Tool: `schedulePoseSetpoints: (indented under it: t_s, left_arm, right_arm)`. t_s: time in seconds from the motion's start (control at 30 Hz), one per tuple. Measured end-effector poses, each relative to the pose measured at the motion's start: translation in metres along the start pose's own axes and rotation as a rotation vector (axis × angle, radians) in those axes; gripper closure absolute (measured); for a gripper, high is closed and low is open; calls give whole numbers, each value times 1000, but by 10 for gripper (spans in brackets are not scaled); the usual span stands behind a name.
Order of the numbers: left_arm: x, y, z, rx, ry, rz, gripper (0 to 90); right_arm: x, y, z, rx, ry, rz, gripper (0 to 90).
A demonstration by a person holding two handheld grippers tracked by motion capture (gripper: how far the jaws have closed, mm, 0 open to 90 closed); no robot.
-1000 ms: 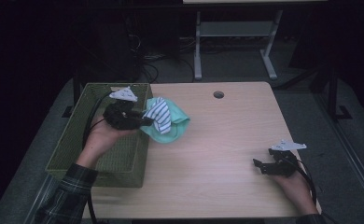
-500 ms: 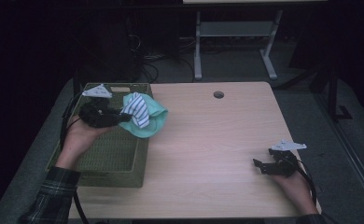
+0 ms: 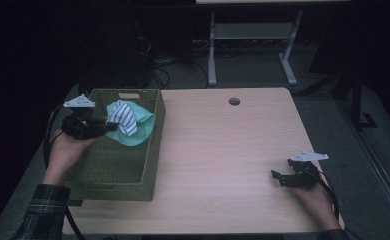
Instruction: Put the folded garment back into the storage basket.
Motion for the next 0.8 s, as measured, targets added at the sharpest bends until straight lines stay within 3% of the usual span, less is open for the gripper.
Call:
schedulePoseSetpoints:
  t_s: [0.4,0.8]
  left_arm:
    - [13,-21,-30,69,15,74,739]
    - [17,-53,-55,146,39,64,737]
  right_arm:
    - [0,0,0,1,-2,0,190]
    - [0,0,0,1,-2,1,189]
Point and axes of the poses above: each handheld gripper's, and its own axes: y roughly backward along the jaws, z roughly out of its top, x roughly to its left, the point moved 2 cm from there along -y, roughly forward along the jaws, and after that the axes turned 6 degrees about z, right-handed, at the moved point
